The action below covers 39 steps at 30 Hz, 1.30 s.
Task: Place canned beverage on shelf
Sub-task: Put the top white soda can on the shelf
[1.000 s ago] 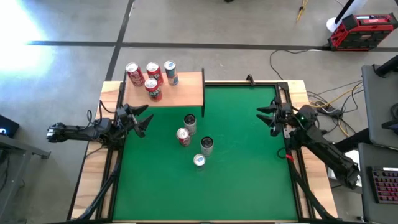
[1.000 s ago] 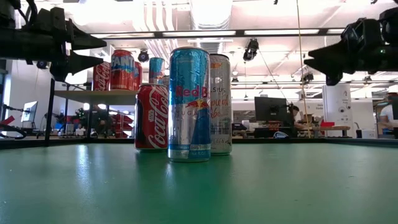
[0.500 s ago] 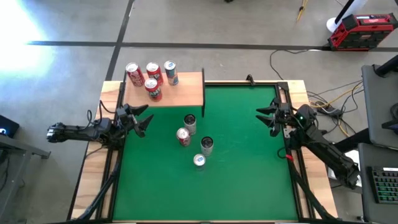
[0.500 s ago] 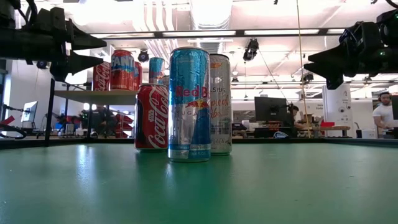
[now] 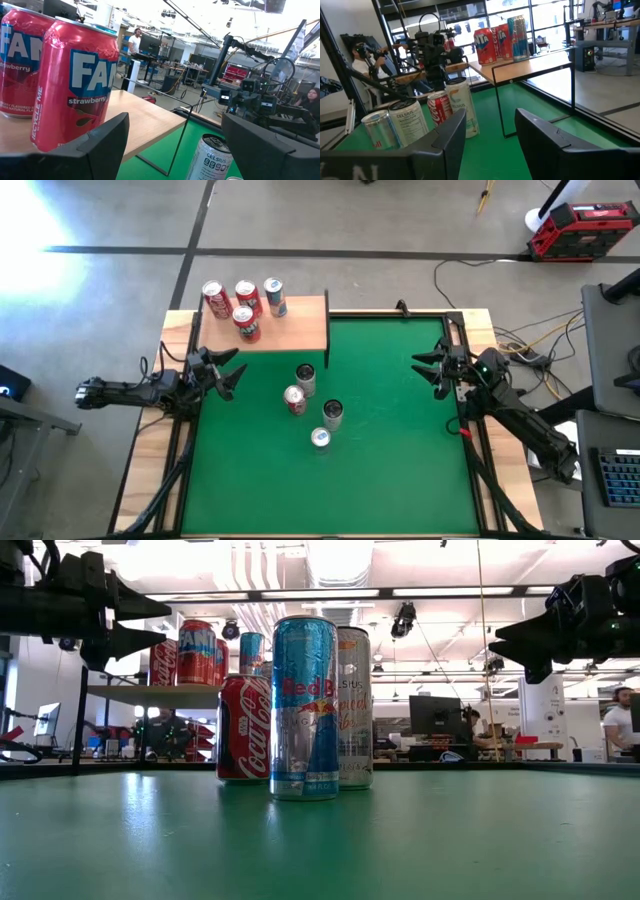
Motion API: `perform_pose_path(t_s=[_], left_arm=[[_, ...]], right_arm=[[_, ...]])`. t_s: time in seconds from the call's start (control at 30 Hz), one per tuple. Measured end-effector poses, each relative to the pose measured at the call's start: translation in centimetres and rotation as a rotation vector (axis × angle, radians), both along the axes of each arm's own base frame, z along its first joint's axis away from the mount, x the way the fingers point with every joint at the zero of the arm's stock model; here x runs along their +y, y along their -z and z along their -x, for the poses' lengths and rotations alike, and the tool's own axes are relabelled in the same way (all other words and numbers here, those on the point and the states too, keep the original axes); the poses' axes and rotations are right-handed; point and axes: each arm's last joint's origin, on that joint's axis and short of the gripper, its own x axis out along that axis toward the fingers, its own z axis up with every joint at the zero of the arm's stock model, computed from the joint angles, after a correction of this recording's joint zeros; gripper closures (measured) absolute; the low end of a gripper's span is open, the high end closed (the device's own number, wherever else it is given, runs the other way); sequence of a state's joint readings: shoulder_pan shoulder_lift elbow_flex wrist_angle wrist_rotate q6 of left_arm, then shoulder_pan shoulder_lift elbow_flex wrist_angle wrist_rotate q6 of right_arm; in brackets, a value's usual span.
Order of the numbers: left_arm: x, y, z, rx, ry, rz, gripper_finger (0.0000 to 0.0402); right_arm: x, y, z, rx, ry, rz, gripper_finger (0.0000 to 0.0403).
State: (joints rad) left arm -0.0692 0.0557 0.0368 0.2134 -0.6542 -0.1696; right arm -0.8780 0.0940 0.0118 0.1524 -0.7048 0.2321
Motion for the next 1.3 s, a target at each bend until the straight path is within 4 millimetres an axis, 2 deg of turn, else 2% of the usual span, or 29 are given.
perform_pose_path(t_s=[0.47,0.73,0.87,0.97,1.3], left_arm=[[0.0,0.2,-0.2,0.026,0.004,0.000,0.0099],[0.0,-0.3,-0.8,-0.043,0.003,0.129,0.0099],[-0.1,-1.6,-1.5,-0.031,0.011,0.227,0.0099],[-0.1,-3.4,-2.4,-0.008,-0.008,0.332,0.0099],[-0.4,-8.9,-6.7,0.207,-0.284,0.850,0.0099]], right_arm=[[0.0,0.0,0.0,0.000,0.000,0.000,0.0241],[0.0,0.0,0.0,0.000,0.000,0.000,0.0241],[0.0,0.0,0.0,0.000,0.000,0.000,0.0241],[0.0,0.0,0.0,0.000,0.000,0.000,0.0241],[0.0,0.0,0.0,0.000,0.000,0.000,0.0241]])
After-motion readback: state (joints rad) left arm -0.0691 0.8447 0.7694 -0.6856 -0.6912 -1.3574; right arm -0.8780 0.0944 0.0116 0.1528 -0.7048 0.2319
